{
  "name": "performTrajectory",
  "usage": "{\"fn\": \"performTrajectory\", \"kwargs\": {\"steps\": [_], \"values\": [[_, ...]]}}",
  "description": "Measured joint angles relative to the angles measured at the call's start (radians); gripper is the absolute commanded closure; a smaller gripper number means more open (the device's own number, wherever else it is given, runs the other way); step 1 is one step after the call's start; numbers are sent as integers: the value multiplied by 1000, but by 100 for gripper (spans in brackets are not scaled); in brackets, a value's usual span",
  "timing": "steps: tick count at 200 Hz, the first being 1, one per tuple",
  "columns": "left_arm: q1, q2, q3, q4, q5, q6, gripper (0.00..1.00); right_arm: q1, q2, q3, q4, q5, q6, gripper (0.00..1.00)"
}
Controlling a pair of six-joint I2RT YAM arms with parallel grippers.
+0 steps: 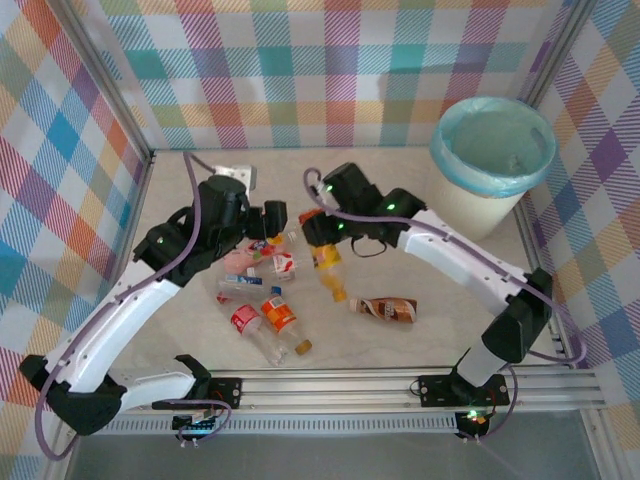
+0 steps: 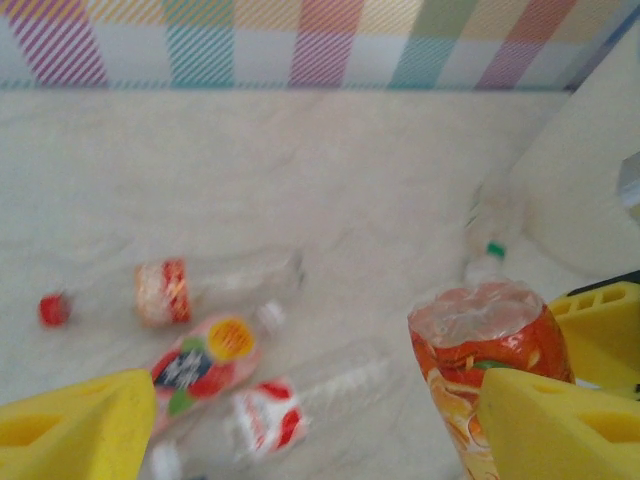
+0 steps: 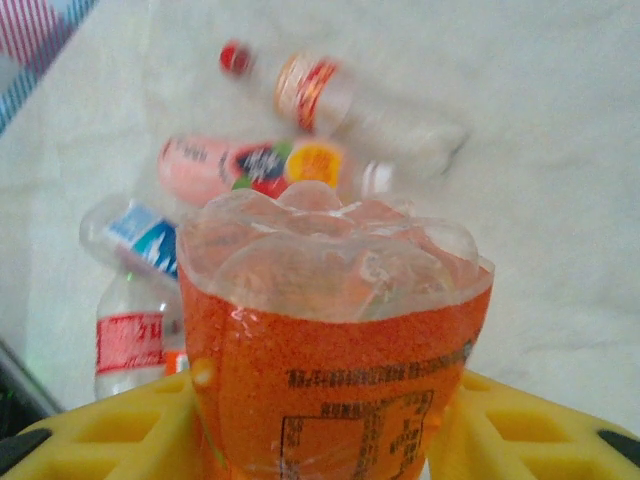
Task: Put the plastic bottles in the bin
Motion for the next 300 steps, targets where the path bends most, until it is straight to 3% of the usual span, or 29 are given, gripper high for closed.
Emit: {"fn": "performTrajectory", "kwargs": {"steps": [75,111,166,192,300], "values": [[0,358,373,125,250,35,17,-286,-35,232,1,154,-219,50],[0,547,632,137,389,32,18,-412,-45,352,26,224,-334,52],[-13,833,1045,106,546,8,19,-619,-129,333,160,308,-443,52],[-20,878,1080,80,576,-6,19,-665,-152,264,236,337,-466,52],[-22,885,1052,24,581,-13,19,-678,-150,43,484,393,-555,50]]}}
